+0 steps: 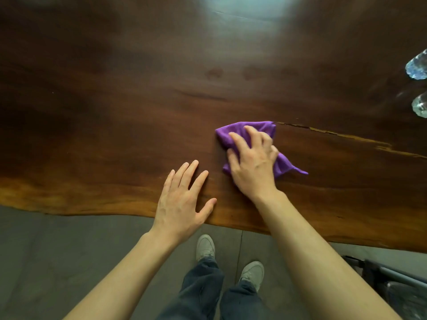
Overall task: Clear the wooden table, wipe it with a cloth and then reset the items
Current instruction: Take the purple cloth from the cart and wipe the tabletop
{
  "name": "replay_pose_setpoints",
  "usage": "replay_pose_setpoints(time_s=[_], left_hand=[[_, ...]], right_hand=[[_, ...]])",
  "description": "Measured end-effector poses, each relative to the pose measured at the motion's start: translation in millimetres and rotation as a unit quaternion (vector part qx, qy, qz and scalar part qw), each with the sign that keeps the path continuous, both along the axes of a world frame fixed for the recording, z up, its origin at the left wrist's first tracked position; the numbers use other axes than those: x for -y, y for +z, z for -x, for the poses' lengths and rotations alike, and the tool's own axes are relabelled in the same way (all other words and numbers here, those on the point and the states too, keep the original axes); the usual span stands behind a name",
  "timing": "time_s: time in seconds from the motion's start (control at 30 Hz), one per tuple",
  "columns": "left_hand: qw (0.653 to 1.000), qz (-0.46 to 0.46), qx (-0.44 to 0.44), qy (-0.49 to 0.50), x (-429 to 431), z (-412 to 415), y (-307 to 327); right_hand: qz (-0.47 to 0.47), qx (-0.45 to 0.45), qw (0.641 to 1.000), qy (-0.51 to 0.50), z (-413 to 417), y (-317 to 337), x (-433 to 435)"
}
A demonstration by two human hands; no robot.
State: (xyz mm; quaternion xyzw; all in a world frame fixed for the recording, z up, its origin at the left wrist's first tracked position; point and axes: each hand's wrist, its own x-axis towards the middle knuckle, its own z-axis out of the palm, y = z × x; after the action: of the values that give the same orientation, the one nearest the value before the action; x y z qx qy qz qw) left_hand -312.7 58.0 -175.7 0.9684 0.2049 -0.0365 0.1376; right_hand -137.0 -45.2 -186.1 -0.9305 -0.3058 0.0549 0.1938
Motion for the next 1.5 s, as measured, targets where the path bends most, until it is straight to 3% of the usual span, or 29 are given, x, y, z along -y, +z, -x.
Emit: replay_pose_setpoints(time_s=[0.2, 0.37, 0.47, 0.6, 0.77, 1.07, 1.27, 1.5], left_hand=[[1.000, 0.021, 0.015, 0.002, -0.8, 1.7, -1.4], [1.000, 0.018, 0.014, -0.005, -3.1, 2.6, 0.4], [1.000, 0.018, 0.013, -0.009, -3.8, 2.3, 2.1], [1.000, 0.014, 0.006, -0.013, -3.7, 2.5, 2.0], [1.000, 0.013, 0.000, -0.012, -2.5, 1.4, 3.8], [1.000, 0.023, -0.011, -0.009, -3.1, -3.6, 9.9], [0.998, 0.050, -0.003, 0.028, -12.1, -18.9, 26.0], [0.996, 0.064, 0.025, 0.050, -44.0, -65.2, 44.5]], right_hand=[[-0.029, -0.018, 0.992, 0.124, 42.5, 2.1, 33.7], [0.012, 0.018, 0.990, 0.136, 63.0, -3.6, 101.6], [0.015, 0.039, 0.998, 0.054, 55.6, -5.2, 143.6], [0.043, 0.028, 0.990, -0.132, 43.8, -5.2, 188.1], [0.030, 0.011, 0.966, -0.256, 55.6, -2.3, 158.6], [0.021, -0.021, 0.994, -0.101, 108.5, 14.9, 59.5], [-0.118, -0.134, 0.974, -0.143, 87.3, 45.4, 63.0], [-0.225, -0.108, 0.952, -0.178, -9.3, 79.5, 74.8]])
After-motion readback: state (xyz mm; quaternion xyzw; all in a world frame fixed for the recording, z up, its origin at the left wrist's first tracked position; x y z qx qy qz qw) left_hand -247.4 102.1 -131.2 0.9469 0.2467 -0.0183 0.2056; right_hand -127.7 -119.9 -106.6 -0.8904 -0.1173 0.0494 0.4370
